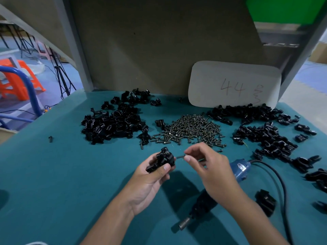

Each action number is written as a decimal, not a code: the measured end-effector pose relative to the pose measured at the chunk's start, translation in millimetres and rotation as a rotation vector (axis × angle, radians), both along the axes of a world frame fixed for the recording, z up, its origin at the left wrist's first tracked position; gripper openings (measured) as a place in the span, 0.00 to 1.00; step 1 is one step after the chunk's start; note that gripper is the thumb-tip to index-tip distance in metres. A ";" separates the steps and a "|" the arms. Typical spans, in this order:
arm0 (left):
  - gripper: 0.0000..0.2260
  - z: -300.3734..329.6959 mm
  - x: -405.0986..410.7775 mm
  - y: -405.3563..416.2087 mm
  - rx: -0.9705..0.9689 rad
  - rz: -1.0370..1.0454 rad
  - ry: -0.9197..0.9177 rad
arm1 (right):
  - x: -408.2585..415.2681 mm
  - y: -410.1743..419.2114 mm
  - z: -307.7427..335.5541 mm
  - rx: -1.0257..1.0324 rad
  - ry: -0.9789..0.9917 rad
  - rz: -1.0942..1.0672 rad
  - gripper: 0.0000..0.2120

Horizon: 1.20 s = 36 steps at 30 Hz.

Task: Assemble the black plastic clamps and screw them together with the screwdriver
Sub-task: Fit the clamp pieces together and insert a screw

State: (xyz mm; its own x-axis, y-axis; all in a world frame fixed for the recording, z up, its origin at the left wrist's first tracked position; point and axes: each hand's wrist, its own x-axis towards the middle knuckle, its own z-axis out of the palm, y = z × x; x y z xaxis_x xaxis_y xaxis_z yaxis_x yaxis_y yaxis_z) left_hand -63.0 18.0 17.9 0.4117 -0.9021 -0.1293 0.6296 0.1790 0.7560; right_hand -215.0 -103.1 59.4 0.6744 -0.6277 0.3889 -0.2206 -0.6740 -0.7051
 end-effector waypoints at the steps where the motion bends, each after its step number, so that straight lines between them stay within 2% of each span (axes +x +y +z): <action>1: 0.21 0.0 -0.1 0.1 -0.002 -0.003 -0.006 | -3.2 4.6 -3.5 -0.015 -0.022 -0.008 0.05; 3: 0.22 0.3 -0.7 -0.2 -0.013 -0.001 -0.026 | -6.2 9.5 -9.2 -0.043 -0.063 -0.018 0.02; 7: 0.18 1.0 -1.0 -0.8 -0.025 -0.019 -0.087 | -5.7 10.2 -14.2 -0.181 -0.068 -0.020 0.06; 19: 0.17 3.1 -5.5 0.9 0.003 -0.057 -0.161 | -3.8 11.8 -27.7 -0.332 -0.066 0.014 0.04; 25: 0.21 3.5 -7.6 0.3 0.014 -0.050 -0.182 | -3.0 11.7 -28.1 -0.307 -0.028 0.032 0.02; 31: 0.21 4.3 -9.2 0.8 0.020 -0.065 -0.187 | -2.6 16.5 -26.8 -0.298 0.031 0.006 0.13; 36: 0.22 4.1 -10.2 1.1 0.005 -0.073 -0.185 | -4.3 18.3 -28.5 -0.314 0.094 0.008 0.15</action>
State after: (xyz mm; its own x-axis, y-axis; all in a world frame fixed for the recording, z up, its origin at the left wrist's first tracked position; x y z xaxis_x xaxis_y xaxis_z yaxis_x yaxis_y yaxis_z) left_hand -73.2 19.1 22.0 0.3621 -0.9301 -0.0620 0.4909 0.1338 0.8609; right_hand -219.4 -84.8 30.9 0.7211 -0.4811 0.4986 -0.2687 -0.8574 -0.4389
